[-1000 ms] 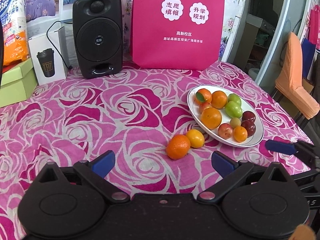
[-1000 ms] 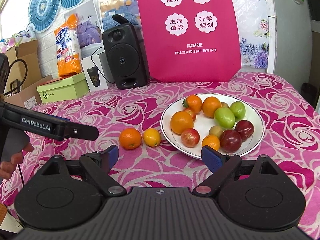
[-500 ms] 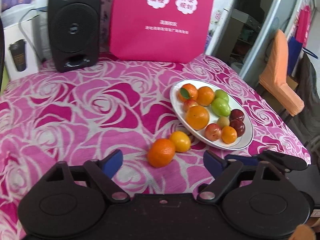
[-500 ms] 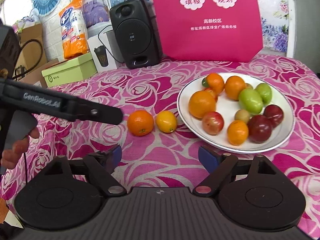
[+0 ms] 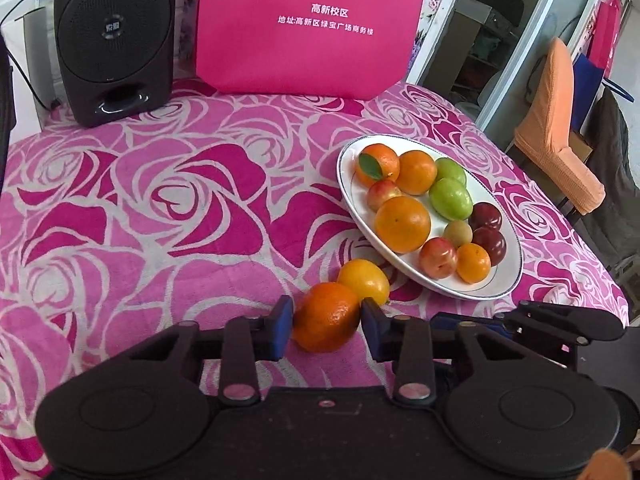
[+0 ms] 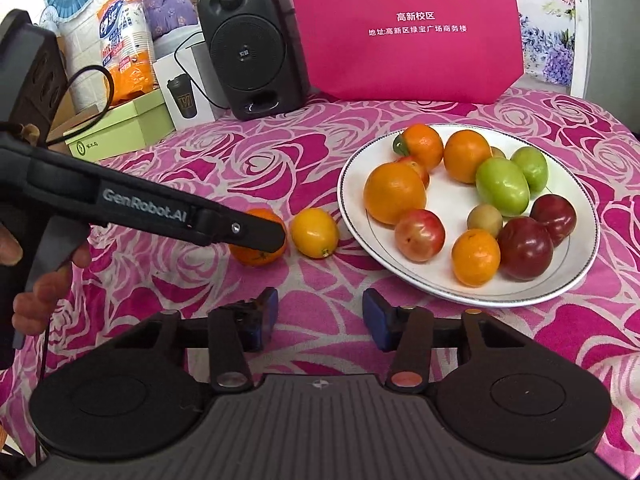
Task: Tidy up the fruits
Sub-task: 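Grasp an orange with the left tool while the right tool grasps a yellow fruit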
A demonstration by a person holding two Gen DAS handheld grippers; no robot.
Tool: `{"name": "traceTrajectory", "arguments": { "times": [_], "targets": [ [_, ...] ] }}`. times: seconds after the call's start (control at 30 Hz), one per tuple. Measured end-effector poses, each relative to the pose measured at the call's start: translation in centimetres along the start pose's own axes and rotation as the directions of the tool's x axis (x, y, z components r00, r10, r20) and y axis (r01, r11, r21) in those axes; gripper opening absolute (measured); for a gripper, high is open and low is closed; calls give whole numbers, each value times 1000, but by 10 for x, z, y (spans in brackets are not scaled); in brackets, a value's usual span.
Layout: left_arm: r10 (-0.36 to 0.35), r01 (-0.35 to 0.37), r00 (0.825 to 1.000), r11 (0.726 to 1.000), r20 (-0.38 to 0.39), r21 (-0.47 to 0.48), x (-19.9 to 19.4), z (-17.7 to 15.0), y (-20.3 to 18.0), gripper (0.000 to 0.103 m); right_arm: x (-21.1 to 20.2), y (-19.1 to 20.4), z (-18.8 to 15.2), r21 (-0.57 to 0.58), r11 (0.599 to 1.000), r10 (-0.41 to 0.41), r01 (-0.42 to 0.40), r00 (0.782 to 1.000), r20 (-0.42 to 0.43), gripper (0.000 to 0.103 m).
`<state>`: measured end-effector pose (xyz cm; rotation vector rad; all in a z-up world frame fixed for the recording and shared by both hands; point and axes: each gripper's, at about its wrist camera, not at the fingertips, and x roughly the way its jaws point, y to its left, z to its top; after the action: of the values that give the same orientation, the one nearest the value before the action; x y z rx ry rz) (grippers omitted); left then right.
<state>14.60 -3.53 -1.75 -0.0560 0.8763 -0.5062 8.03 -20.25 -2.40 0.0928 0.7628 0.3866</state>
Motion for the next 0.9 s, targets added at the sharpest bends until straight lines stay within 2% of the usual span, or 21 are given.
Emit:
{"name": "traceTrajectory", "arguments": {
  "times": [0.1,0.47,0.67,0.9],
  "targets": [
    [-3,3,1000,1000,1,4,-2,0,3,102,5,1,3,0,1000,-5,5,1000,2,75],
    [89,-89,996,996,14,21,-21,-8,21,102,25,11,13,-6,999,-48,48,999,18,72],
    [98,-98,995,995,16,-1,-28,-11,32,102,34,23,19,-8,997,-82,82,996,36,72],
    [84,-84,996,996,18,-13,-30,-13,37,103,44,33,25,-21,996,-81,82,996,44,72]
  ]
}}
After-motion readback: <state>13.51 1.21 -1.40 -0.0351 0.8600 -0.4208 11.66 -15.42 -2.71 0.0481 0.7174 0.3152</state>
